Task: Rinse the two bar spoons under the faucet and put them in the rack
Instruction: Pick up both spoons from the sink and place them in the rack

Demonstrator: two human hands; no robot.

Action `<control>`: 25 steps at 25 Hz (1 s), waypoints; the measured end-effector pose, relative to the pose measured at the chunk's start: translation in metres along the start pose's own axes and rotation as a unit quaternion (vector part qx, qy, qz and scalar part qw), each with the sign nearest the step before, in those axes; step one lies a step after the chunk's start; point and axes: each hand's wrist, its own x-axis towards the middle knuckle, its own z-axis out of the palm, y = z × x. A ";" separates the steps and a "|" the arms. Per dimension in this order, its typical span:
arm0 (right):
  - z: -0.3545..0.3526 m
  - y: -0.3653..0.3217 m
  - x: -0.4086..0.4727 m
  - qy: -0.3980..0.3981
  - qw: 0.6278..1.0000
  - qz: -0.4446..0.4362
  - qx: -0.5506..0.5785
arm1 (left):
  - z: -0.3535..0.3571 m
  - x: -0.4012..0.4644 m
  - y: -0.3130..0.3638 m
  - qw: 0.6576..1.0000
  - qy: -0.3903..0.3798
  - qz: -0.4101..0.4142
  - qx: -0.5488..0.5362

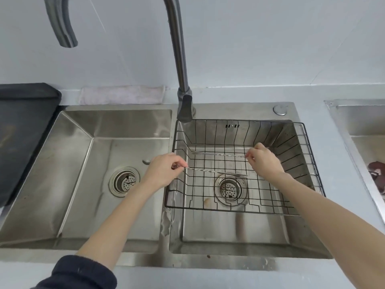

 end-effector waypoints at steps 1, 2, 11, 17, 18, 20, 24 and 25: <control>0.002 -0.001 0.003 -0.003 1.000 0.001 -0.002 | 0.000 0.003 -0.002 1.000 -0.003 -0.002 0.000; 0.004 -0.001 0.007 -0.007 1.000 0.001 -0.003 | 0.000 0.006 -0.004 1.000 -0.006 -0.004 -0.003; 0.021 -0.001 0.030 -0.026 0.998 -0.019 -0.046 | 0.005 0.016 -0.012 0.999 -0.023 -0.015 -0.018; 0.026 -0.002 0.031 -0.019 1.000 -0.014 -0.018 | 0.007 0.016 -0.011 1.000 -0.020 -0.016 -0.015; 0.024 -0.003 0.030 -0.019 1.000 -0.015 -0.015 | 0.007 0.016 -0.011 1.000 -0.018 -0.016 -0.015; 0.017 -0.006 0.027 -0.012 1.000 -0.023 -0.009 | 0.006 0.015 -0.010 1.000 -0.015 -0.018 -0.015; -0.005 -0.022 0.017 0.030 0.997 -0.062 0.030 | 0.005 0.011 -0.007 1.000 -0.008 -0.017 -0.016; -0.011 -0.029 0.012 0.031 0.995 -0.085 0.041 | 0.004 0.010 -0.004 1.000 -0.003 -0.015 -0.016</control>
